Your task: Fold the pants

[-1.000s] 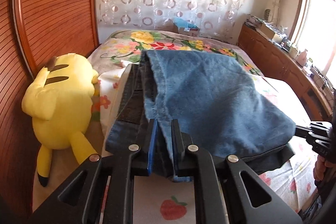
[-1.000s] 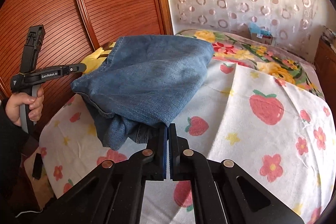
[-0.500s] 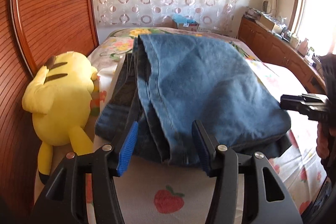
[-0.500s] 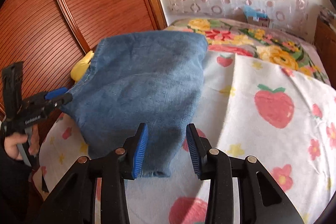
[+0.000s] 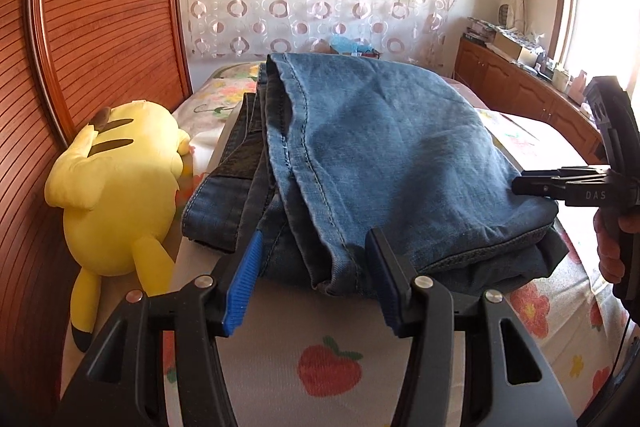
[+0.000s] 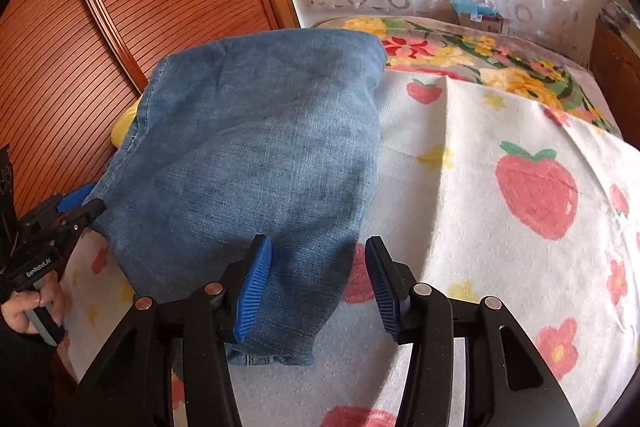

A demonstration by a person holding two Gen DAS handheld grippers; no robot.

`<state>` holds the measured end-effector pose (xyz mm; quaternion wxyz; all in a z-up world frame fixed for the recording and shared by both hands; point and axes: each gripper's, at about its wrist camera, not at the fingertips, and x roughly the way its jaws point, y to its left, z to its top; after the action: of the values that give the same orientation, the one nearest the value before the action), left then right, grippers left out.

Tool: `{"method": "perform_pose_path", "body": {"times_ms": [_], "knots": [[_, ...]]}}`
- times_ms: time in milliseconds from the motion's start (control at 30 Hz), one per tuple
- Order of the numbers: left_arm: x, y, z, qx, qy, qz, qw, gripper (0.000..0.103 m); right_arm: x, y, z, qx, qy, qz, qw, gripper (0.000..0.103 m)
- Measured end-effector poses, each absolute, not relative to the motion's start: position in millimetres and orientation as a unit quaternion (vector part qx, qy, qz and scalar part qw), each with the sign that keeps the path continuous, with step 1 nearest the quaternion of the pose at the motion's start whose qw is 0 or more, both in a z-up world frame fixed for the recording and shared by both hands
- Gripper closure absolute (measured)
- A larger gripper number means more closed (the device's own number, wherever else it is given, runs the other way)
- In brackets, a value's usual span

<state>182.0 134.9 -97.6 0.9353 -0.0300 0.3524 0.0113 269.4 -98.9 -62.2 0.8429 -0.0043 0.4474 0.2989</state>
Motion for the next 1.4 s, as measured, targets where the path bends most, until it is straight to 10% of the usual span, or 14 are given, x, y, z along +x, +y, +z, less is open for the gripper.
{"method": "perform_pose_path", "body": {"times_ms": [133,300,533,1233,1400], "knots": [[181.4,138.3,-98.9,-0.039,0.347,0.015,0.937,0.049,268.0,-102.4,-63.3,0.008,0.453,0.308,0.837,0.054],[182.3,140.7,-100.1,-0.044,0.349,0.018,0.936,0.049,271.0,-100.5,-63.7,0.023,0.452,0.344,0.823,0.094],[186.7,147.0,-107.1,-0.056,0.367,0.03,0.928,0.049,266.1,-136.0,-25.8,0.029,0.385,0.328,0.862,0.102],[189.3,112.7,-68.6,-0.03,0.329,-0.008,0.944,0.049,191.4,-250.7,-25.9,0.006,0.393,0.221,0.892,0.102],[196.9,53.8,-56.5,-0.001,0.336,-0.065,0.94,0.049,185.3,-247.4,-24.6,-0.006,0.409,0.213,0.887,0.066]]}}
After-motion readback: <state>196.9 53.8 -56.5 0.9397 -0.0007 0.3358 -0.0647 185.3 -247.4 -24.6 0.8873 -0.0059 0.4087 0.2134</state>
